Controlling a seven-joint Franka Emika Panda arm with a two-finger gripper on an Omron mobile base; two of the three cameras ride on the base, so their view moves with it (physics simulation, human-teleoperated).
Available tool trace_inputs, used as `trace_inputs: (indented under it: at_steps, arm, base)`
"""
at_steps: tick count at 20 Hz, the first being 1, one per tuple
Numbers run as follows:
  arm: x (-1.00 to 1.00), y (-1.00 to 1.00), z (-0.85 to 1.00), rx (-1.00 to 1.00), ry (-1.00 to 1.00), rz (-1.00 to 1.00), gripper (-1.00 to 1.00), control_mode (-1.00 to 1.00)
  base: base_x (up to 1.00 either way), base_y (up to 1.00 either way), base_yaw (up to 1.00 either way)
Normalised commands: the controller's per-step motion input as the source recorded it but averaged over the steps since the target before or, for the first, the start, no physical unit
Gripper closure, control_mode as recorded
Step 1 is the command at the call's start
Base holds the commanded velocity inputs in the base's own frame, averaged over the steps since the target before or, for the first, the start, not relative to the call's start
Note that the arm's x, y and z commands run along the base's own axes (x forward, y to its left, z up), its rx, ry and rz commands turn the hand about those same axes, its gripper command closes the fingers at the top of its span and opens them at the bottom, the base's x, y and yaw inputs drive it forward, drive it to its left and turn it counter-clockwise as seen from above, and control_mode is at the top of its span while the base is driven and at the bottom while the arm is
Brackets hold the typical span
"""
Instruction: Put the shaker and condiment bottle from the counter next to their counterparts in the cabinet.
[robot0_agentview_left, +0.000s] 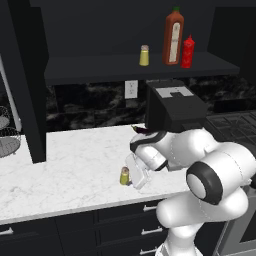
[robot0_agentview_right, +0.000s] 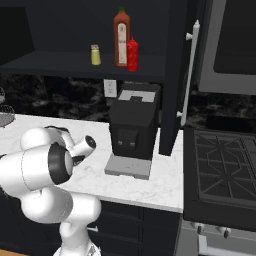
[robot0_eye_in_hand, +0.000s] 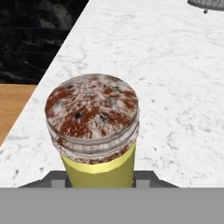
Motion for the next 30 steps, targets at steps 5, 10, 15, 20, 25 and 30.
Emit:
trace_inputs:
  at_steps: [5,10,15,20,25,30]
  arm:
    - [0.0,0.0,0.03,0.02,-0.03,-0.08,1.0,-1.0]
    - [0.15,0.0,0.28,0.04,0.0,-0.22,1.0,-1.0]
    - [0.14,0.0,0.6,0.02,0.0,-0.31,1.0,-1.0]
    - [0.17,0.01,0.64,0.0,0.01,-0.31,1.0,-1.0]
    - [0.19,0.02,0.72,0.0,0.05,-0.33,1.0,-1.0]
    - [0.0,0.02,0.64,0.0,0.0,-0.28,1.0,-1.0]
  base:
    - [0.0,0.0,0.0]
    - [0.0,0.0,0.0]
    - [0.0,0.0,0.0]
    - [0.0,0.0,0.0]
    - [0.0,0.0,0.0]
    - [0.0,0.0,0.0]
